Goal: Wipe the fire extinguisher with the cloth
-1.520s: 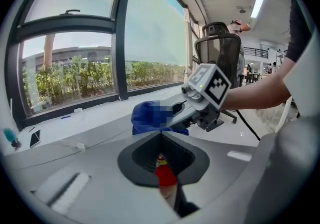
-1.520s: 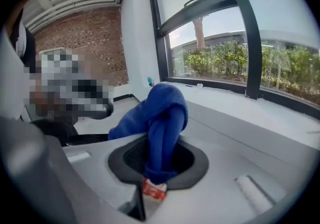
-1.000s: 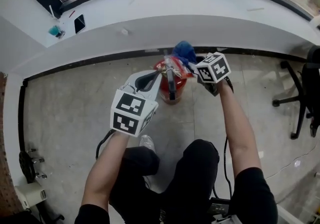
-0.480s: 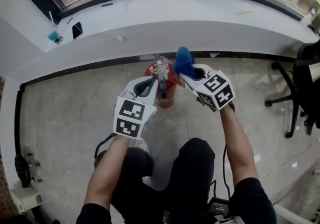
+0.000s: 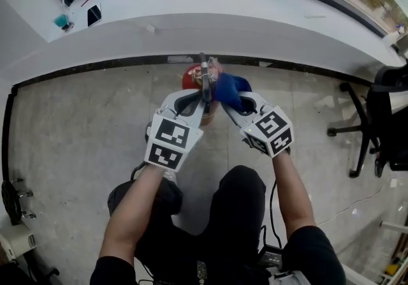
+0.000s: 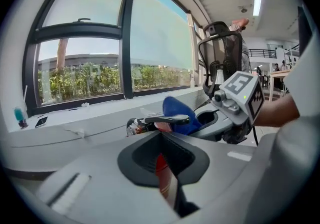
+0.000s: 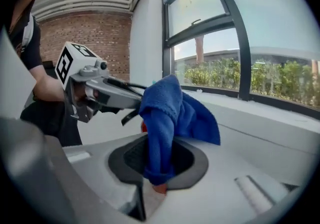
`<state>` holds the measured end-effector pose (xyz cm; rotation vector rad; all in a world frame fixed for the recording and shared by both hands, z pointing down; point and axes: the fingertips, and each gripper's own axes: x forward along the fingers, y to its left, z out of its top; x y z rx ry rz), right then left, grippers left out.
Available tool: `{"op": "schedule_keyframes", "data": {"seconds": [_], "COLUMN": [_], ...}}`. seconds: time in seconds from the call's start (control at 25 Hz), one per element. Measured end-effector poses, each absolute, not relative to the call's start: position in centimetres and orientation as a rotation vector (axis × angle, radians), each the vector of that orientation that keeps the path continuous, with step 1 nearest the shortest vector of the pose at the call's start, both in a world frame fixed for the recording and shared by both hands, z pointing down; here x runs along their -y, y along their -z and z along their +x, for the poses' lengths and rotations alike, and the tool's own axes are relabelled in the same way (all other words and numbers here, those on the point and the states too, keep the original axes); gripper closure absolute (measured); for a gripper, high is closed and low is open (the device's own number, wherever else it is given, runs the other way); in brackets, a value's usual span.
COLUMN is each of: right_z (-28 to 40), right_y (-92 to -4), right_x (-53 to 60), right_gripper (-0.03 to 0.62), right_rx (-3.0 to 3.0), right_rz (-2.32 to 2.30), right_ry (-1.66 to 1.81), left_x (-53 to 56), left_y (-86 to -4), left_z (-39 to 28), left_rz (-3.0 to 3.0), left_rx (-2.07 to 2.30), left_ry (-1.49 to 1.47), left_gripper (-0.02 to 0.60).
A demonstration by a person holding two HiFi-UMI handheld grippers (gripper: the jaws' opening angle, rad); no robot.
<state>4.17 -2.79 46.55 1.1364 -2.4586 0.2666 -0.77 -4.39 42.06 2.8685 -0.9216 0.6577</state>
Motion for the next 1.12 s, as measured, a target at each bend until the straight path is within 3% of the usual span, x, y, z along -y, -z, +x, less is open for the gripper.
{"op": "schedule_keyframes", "data": {"seconds": [0.24, 0.4, 0.8, 1.12], "right_z": [8.0, 9.0, 2.7, -0.8], "right_y": [-53.2, -52.5, -42.2, -44.2], "right_x": [3.8, 5.3, 3.4, 0.0], "right_gripper": [0.534, 0.534, 0.534, 0.534], "right_rx": [2.276, 2.242, 2.429, 2.505], "right_rz": [1.203, 1.255, 1.137, 1.019], "right_ry": [-0.511, -0.501, -0.106, -0.116], "left_x": [4.4, 4.0, 2.0, 0.8], "left_y": [-42.2, -43.5, -45.3, -44.1], "left_z": [-0.6, -1.4, -4.1, -4.8], "left_rz": [2.855, 2.834, 2.732, 2.779], "left_rx": [0.953, 0.996, 1.026, 0.991], "left_ry": [-0.599, -0.692, -0.765, -0.804], "left_gripper": [0.574, 0.574, 0.574, 0.574]}}
